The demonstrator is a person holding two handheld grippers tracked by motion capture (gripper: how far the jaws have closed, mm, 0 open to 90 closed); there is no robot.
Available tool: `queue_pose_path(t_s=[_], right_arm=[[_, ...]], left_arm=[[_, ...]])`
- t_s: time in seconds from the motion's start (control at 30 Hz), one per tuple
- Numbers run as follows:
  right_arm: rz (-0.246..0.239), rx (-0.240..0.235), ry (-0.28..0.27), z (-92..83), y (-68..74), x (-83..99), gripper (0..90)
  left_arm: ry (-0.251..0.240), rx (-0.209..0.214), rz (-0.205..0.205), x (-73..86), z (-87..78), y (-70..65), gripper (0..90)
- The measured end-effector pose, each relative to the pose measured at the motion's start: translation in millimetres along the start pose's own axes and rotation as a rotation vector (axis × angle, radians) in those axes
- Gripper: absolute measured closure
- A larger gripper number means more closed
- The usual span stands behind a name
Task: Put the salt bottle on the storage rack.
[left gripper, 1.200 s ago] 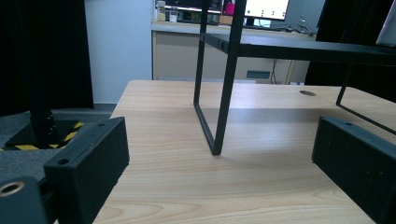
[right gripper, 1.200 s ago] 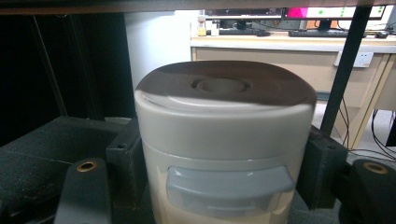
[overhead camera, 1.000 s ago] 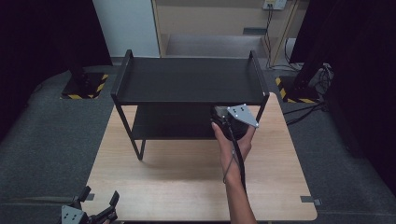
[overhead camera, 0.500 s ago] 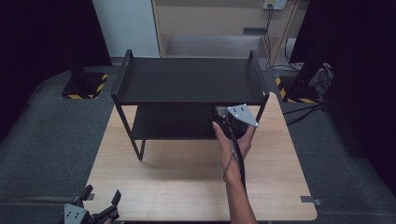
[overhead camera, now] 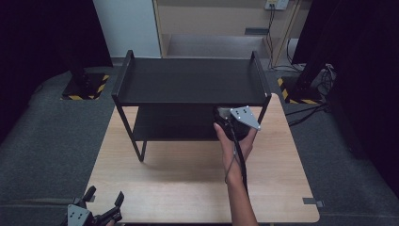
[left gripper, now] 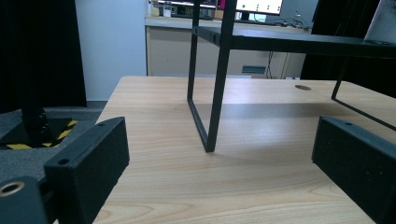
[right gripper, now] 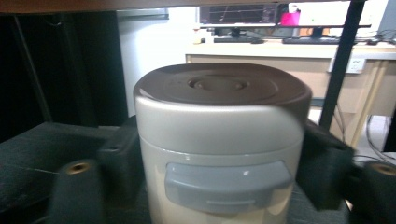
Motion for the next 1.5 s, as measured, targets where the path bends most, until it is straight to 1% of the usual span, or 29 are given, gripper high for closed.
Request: queue_pose_path(t_s=[0.03, 0.1, 0.13, 0.17, 0.23, 0.43, 0.63, 0.77, 0.9, 0.97, 1.1, 1.13, 1.23, 1.27, 1.33, 1.4, 1.5], right_arm=[[0.004, 0.000, -0.003, -0.5, 0.4, 0.4, 21.3], [-0.007, 0.024, -0.020, -3.7, 3.6, 1.6, 17.8], [-0.007, 0.024, -0.020, -3.7, 3.6, 1.6, 17.8], [-0.008, 0.039, -0.026, -6.0, 5.3, 2.6, 15.0], [-0.012, 0.049, -0.030, -8.3, 6.8, 3.7, 12.9], [-0.015, 0.068, -0.045, -17.3, 11.7, 6.4, 10.9], [-0.019, 0.065, -0.063, -27.1, 16.2, 9.6, 9.6], [-0.020, 0.075, -0.070, -34.8, 18.1, 12.6, 8.1], [-0.009, 0.068, -0.077, -47.2, 17.8, 19.6, 7.3], [0.001, 0.063, -0.085, -56.6, 17.6, 24.0, 7.1], [0.013, 0.053, -0.095, -73.0, 17.0, 29.8, 6.1], [0.029, 0.041, -0.095, -78.6, 15.6, 31.4, 5.8], [0.025, 0.037, -0.103, -90.3, 13.8, 34.9, 5.4], [0.031, 0.029, -0.103, -95.1, 12.2, 36.7, 5.4], [0.028, 0.027, -0.100, -101.6, 10.6, 40.5, 5.4], [0.021, 0.019, -0.095, -109.4, 8.5, 46.8, 5.4], [0.033, 0.020, -0.095, -120.2, 4.1, 58.2, 5.2]], left_arm=[[-0.003, -0.001, -0.004, 0.4, -0.3, 0.2, 2.8], [0.000, -0.003, -0.006, 0.8, -1.4, 1.0, 2.8], [0.000, -0.003, -0.006, 0.8, -1.4, 1.0, 2.8], [0.000, -0.003, -0.006, 1.0, -1.8, 1.2, 2.8], [0.001, -0.002, -0.005, 1.2, -2.3, 1.3, 2.8], [-0.004, 0.000, -0.005, 0.7, -5.1, 0.9, 2.9], [-0.009, -0.002, -0.005, 0.3, -6.9, 0.9, 2.9], [-0.009, -0.003, -0.004, 0.1, -7.7, 1.0, 2.8], [-0.011, -0.009, -0.005, 0.2, -9.2, 1.3, 2.8], [-0.010, -0.010, -0.004, 0.5, -9.2, 1.5, 2.8], [-0.010, -0.003, -0.002, 0.2, -8.5, -0.3, 2.8], [-0.011, -0.002, 0.000, -0.1, -8.6, -0.9, 2.8], [-0.012, -0.001, -0.003, -0.5, -8.5, -2.1, 2.8], [-0.012, -0.001, -0.005, -0.4, -8.4, -2.2, 2.8], [-0.010, -0.002, -0.006, -0.3, -7.8, -2.4, 2.8], [-0.006, -0.003, -0.001, -0.4, -7.1, -3.0, 2.8], [-0.003, 0.000, 0.006, -1.1, -5.5, -4.2, 2.7]])
Point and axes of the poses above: each handheld gripper's, and its own axes: z roughly forward along the jaws, x roughly out of its underside, y roughly to its left, the point moved 8 cm from there along z, roughly forward along the jaws, and after that the axes turned 7 degrees about x, right-handed, at the moved point
